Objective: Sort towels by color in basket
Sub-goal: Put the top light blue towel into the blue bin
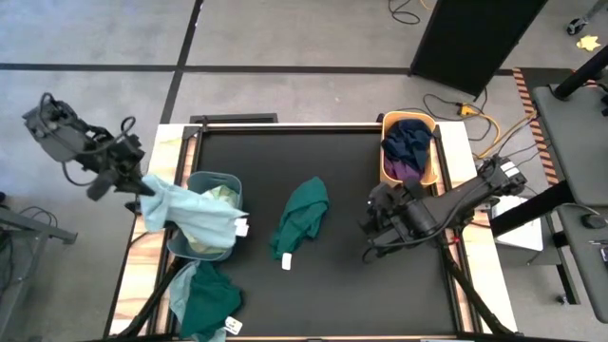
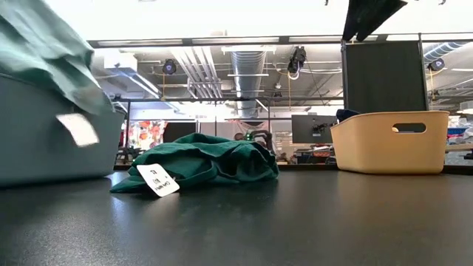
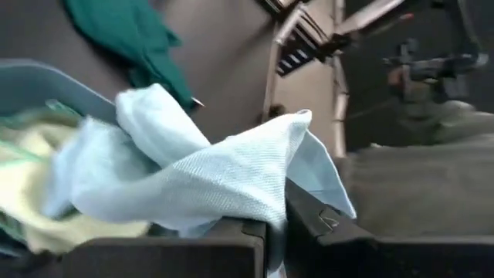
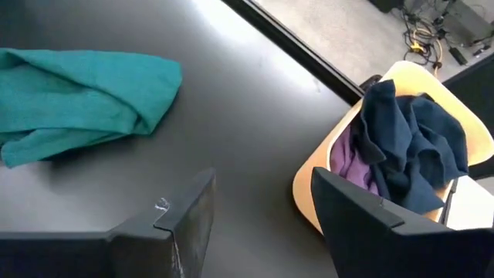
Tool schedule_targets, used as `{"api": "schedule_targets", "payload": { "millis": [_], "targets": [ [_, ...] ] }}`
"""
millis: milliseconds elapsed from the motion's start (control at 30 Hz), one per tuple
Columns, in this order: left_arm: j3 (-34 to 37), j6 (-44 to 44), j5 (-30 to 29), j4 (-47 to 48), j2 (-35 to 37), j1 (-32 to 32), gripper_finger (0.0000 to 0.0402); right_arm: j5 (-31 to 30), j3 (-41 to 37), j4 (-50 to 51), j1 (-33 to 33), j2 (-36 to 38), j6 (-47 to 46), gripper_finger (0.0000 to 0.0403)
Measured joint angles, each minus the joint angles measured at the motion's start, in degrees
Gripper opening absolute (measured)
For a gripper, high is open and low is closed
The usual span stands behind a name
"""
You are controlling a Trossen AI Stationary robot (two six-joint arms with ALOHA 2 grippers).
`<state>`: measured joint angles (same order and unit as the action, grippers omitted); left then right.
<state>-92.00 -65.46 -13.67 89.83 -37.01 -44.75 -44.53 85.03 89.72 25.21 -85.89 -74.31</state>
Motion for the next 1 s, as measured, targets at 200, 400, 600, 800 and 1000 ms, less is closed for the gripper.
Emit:
{"api": "schedule_targets", "payload": {
  "millis": [200, 400, 600, 800, 1000],
  "targets": [
    [1.7, -5.9, 3.3, 0.1, 0.2, 0.0, 0.0, -0.9, 0.0, -0.2, 0.0, 0.5, -0.1, 0.0206],
    [15.5, -8.2, 10.1, 0.2, 0.1, 0.0, 0.0, -3.7, 0.0, -2.8, 0.0, 0.5, 0.8, 0.0206],
    [28.3, -9.2, 8.6, -4.3, -0.5, 0.0, 0.0, -3.9, 0.0, -4.5, 0.0, 0.5, 3.4, 0.0206],
    [37.8, -8.6, 6.7, -11.6, -3.5, 0.9, 0.0, -4.3, 0.0, -5.0, 0.0, 0.5, 3.3, 0.0206],
    [40.2, -3.1, -0.7, -10.6, -9.0, 7.8, 0.0, -4.5, 0.0, -5.1, -0.3, 0.5, 2.3, 0.0206]
  ]
}}
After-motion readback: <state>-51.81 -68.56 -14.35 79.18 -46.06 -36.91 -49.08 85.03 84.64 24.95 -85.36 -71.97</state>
